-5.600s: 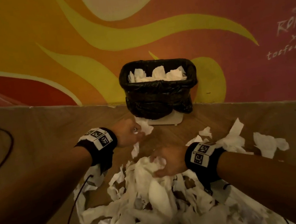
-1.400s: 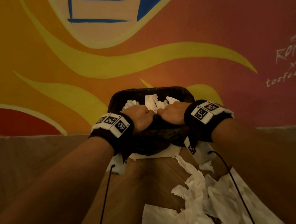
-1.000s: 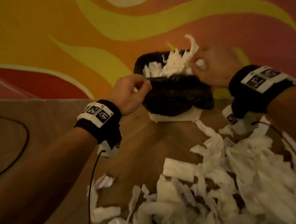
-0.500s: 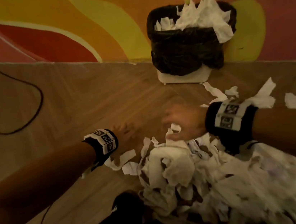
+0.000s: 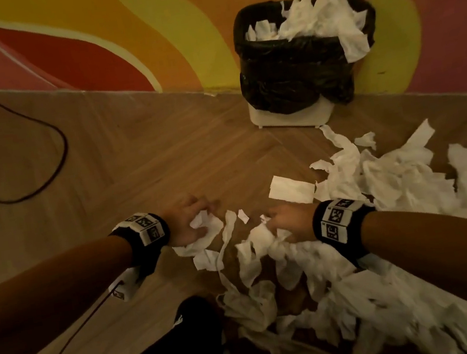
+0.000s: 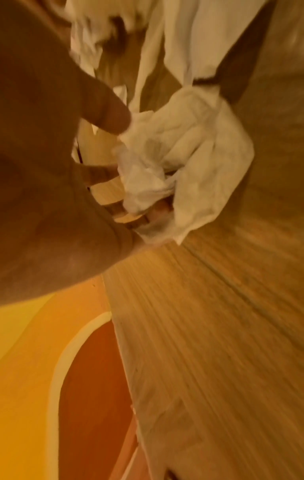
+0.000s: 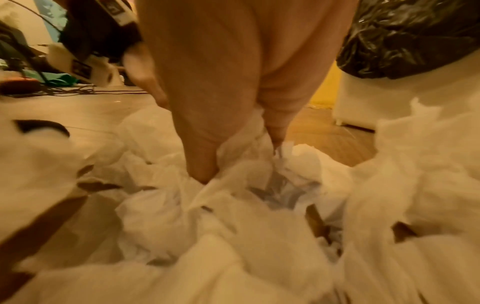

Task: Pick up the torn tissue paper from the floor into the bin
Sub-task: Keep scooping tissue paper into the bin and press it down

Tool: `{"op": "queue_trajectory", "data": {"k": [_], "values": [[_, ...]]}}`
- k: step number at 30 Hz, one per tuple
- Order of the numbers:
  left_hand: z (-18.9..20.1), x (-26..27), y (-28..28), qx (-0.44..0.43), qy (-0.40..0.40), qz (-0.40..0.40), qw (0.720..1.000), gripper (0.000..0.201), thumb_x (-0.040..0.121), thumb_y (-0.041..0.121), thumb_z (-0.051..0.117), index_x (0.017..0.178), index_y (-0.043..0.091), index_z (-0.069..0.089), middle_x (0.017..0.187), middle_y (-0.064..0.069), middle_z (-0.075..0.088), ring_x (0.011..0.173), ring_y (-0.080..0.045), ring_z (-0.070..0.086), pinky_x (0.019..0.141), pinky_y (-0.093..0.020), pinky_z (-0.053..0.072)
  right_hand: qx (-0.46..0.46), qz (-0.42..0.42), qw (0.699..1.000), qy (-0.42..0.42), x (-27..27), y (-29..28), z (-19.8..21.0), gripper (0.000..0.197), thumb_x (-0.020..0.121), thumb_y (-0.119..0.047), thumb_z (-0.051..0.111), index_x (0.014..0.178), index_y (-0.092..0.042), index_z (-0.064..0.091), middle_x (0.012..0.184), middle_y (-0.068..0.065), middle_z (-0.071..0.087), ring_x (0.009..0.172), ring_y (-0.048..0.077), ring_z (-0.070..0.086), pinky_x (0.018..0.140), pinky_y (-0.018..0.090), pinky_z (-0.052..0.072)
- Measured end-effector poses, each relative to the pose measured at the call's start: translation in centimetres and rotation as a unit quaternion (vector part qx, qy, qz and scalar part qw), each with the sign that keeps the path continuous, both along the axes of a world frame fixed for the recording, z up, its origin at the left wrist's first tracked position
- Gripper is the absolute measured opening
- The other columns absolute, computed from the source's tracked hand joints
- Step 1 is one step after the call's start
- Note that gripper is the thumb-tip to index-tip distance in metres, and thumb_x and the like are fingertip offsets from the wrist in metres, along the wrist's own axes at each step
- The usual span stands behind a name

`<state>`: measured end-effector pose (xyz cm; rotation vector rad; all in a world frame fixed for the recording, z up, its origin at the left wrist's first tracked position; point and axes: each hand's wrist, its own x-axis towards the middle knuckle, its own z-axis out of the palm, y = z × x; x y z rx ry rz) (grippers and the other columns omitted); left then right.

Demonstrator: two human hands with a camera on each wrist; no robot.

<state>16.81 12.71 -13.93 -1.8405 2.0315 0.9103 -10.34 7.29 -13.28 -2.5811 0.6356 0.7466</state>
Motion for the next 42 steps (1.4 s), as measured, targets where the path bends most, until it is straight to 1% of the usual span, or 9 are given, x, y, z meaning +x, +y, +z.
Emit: {"op": "queue_trajectory", "data": {"k": [9,12,16,20,24,27,32,37,42], "values": [[-0.8,-6.0,2.4,0.034,-0.023,-0.216,0.976,0.113,0.062,0.073,0.069,0.145,0.051,-0.005,0.158,-0.002,-0.007,0.144,-0.034,0.007,0.116,-0.051,0.019,0.042,-0.168,0.979,-0.106,-2.1,-2.3,3.8,0.024,0.092,-0.024,0.048,0.115,-0.024,0.041,0.093,-0.003,0.049,0.075,0.015,0.046,0.065,0.031,0.036],[-2.0,-6.5,1.9,0.006,-0.074,-0.272,0.959,0.096,0.073,0.07,0.06,0.145,0.046,0.002,0.156,-0.01,0.0,0.139,-0.038,0.017,0.112,-0.052,0.026,0.05,-0.211,0.965,-0.147,-2.2,-2.8,4.5,0.031,0.093,-0.022,0.044,0.121,-0.029,0.032,0.069,-0.001,0.051,0.055,0.017,0.046,0.052,0.033,0.039],[-2.5,-7.0,1.1,-0.02,-0.03,-0.268,0.963,0.057,0.092,0.036,0.056,0.144,0.029,0.034,0.147,-0.015,0.029,0.131,-0.032,0.035,0.11,-0.037,0.032,0.021,-0.198,0.97,-0.141,-2.5,-3.2,5.5,0.03,0.095,-0.021,0.041,0.124,-0.015,0.048,0.081,0.001,0.057,0.073,0.02,0.054,0.07,0.039,0.048],[-1.8,-7.1,0.5,-0.066,0.008,-0.247,0.967,0.026,0.094,0.02,0.055,0.118,0.01,0.062,0.118,-0.018,0.061,0.116,-0.037,0.056,0.094,-0.028,0.042,0.024,-0.217,0.96,-0.176,-3.4,-3.5,5.8,0.023,0.098,-0.03,0.043,0.083,-0.018,0.056,0.066,-0.003,0.053,0.06,0.013,0.047,0.062,0.034,0.038],[-0.8,-7.4,0.2,-0.007,0.129,-0.133,0.983,0.036,0.093,0.01,0.05,0.128,0.013,0.057,0.125,-0.01,0.058,0.119,-0.028,0.051,0.105,-0.034,0.038,-0.002,-0.249,0.96,-0.13,-4.4,-4.3,6.1,0.058,0.083,-0.066,0.054,0.113,-0.017,0.06,0.083,-0.013,0.056,0.089,0.018,0.057,0.076,0.032,0.04],[-0.3,-8.0,-0.8,0.013,0.128,-0.096,0.987,0.035,0.091,0.009,0.049,0.123,0.019,0.059,0.136,-0.009,0.051,0.13,-0.026,0.043,0.106,-0.032,0.034,-0.004,-0.25,0.965,-0.083,-5.0,-4.7,6.6,0.068,0.079,-0.052,0.07,0.134,-0.019,0.048,0.129,-0.002,0.054,0.13,0.026,0.044,0.099,0.036,0.037],[0.4,-8.3,-2.2,-0.004,0.079,-0.069,0.994,0.027,0.09,0.037,0.046,0.108,0.025,0.062,0.11,0.002,0.055,0.111,-0.02,0.053,0.099,-0.043,0.044,-0.046,-0.261,0.954,-0.14,-6.0,-5.5,6.8,0.026,0.078,-0.022,0.072,0.101,-0.016,0.062,0.101,0.0,0.051,0.102,0.022,0.05,0.086,0.032,0.038],[1.3,-10.2,-4.0,0.004,0.019,-0.051,0.998,0.078,0.083,0.079,0.021,0.108,0.02,0.065,0.111,-0.001,0.066,0.102,-0.022,0.061,0.093,-0.043,0.05,-0.053,-0.29,0.935,-0.196,-6.9,-6.5,6.9,0.019,0.075,-0.015,0.073,0.09,-0.018,0.061,0.105,0.003,0.057,0.102,0.02,0.05,0.091,0.037,0.042],[0.5,-12.6,-6.3,-0.072,0.052,-0.036,0.995,0.023,0.1,0.037,0.034,0.104,0.019,0.047,0.098,-0.007,0.064,0.083,-0.02,0.054,0.078,-0.035,0.048,-0.01,-0.359,0.905,-0.228,-8.4,-7.3,7.2,0.024,0.078,-0.009,0.07,0.074,-0.03,0.058,0.082,-0.004,0.063,0.084,0.019,0.059,0.071,0.034,0.045]]}}
